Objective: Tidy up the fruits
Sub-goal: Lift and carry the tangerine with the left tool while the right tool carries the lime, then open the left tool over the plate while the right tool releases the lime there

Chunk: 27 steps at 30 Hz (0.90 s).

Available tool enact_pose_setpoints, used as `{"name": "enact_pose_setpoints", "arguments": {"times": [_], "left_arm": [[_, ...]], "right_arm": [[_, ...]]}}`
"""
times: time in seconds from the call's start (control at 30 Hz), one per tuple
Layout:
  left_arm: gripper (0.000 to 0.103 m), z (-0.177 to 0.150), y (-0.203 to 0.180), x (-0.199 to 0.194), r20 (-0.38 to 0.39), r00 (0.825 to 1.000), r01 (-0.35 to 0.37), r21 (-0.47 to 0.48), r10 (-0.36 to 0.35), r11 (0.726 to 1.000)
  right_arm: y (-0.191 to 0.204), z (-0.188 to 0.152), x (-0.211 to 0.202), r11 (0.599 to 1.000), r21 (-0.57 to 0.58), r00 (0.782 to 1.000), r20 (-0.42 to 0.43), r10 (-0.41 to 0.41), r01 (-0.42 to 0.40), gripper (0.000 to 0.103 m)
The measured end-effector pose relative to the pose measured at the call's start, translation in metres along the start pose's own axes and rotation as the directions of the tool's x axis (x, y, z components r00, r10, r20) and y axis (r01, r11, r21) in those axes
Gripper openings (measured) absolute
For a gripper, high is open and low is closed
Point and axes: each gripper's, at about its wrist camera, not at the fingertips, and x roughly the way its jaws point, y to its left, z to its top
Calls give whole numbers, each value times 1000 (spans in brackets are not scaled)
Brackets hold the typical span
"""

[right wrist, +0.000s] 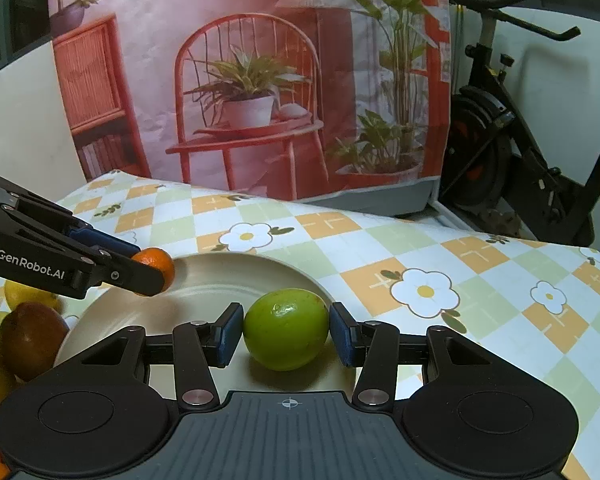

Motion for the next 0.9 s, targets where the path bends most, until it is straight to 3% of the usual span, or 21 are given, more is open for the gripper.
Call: {"name": "enact_pose_setpoints", "arguments": {"times": [0.3,0.47,0.6,0.67,0.77,0.9], "left_arm": [[38,-1,3,7,-30,1000,-7,-22,7,1000],[46,0,6,-2,-5,1000,-3,-51,3,999],[68,0,7,-18,31,999,-8,-80,10,997],[74,-1,7,-27,46,998,-32,-97,37,995],[77,0,9,-41,21,995,-95,-134,99,986],[77,-4,15,-61,48,992,-104,-163,113,981]], "right_arm": [[-3,1,-1,1000,23,1000,-4,-1,1,47],[-2,2,-12,999,45,1000,6,-3,2,65],[1,2,-28,997,80,1000,25,-1,-1,79],[3,1,-36,996,94,999,39,-14,10,88],[8,1,-49,989,132,996,51,-69,62,96],[11,-3,-63,970,226,993,45,-107,94,99]]}}
